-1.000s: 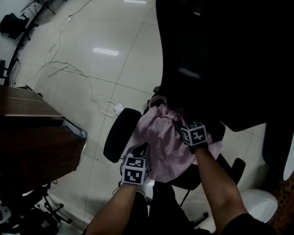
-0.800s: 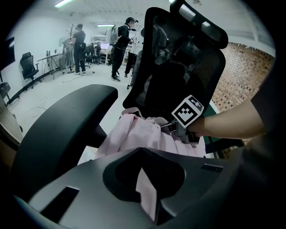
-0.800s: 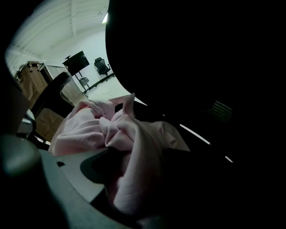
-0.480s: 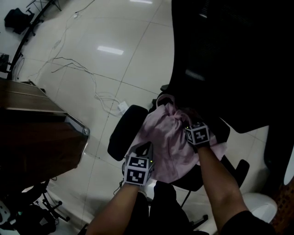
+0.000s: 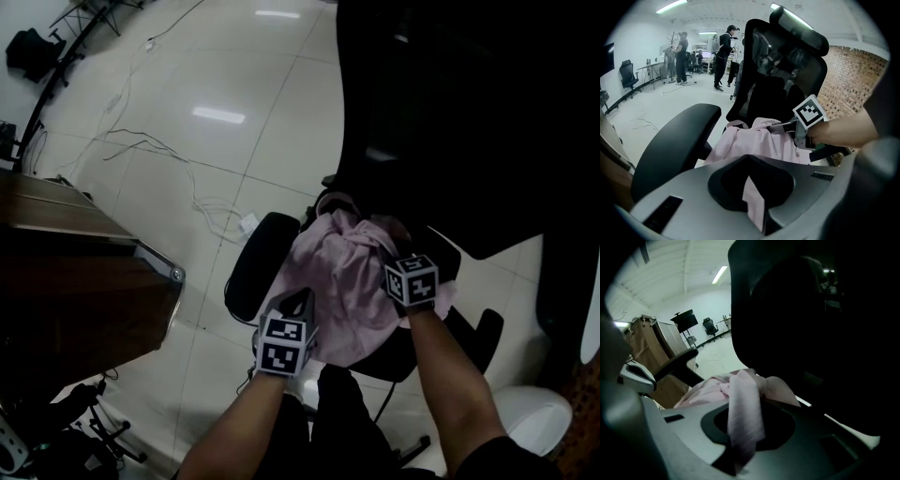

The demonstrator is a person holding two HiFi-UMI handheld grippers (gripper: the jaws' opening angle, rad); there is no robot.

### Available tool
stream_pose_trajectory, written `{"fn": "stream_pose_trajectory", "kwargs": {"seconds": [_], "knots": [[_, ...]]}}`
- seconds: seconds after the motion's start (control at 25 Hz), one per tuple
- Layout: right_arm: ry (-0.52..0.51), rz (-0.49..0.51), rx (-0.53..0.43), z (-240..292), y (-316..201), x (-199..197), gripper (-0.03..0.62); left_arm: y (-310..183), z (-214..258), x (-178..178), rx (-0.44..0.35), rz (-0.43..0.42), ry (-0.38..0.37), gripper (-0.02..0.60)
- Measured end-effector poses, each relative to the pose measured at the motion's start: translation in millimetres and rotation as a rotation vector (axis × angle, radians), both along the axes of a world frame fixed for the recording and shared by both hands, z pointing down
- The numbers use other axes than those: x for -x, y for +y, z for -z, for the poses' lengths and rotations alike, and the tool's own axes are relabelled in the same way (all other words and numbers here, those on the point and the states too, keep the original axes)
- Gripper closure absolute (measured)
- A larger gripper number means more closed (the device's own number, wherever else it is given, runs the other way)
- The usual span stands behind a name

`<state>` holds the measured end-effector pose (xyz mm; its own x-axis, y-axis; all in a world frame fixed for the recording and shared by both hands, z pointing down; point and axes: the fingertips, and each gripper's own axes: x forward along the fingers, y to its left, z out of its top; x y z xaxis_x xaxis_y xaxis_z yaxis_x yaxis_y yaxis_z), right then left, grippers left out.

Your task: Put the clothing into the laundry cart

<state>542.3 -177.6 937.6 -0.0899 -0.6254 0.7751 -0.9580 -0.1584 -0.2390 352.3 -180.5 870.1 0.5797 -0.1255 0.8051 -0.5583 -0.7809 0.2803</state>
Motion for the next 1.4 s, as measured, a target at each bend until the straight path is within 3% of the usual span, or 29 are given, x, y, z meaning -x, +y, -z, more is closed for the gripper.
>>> {"fn": "stream_pose_trajectory", "kwargs": {"seconds": [0.28,0.72,1.16,1.4], "knots": [[0.044,-0.039,-0.180,93.3,-0.3,9.0,0.513,-3.4,36.8,18.2,-0.050,-0.005,0.027,0.581],[0.111,-0.080,-0.393,270.1,10.3,46.7,0.514,-15.5,154.4,75.0,-0.182,0.025,0.128,0.581],[0.194,-0.038,-0.589,455.6,37.8,124.2,0.514,-9.1,271.8,184.8,-0.316,0.070,0.218,0.581],[0.127,0.013,-0.638,501.3,43.8,174.9,0.516,-17.9,313.6,253.2,-0.387,0.159,0.225,0.581]]}}
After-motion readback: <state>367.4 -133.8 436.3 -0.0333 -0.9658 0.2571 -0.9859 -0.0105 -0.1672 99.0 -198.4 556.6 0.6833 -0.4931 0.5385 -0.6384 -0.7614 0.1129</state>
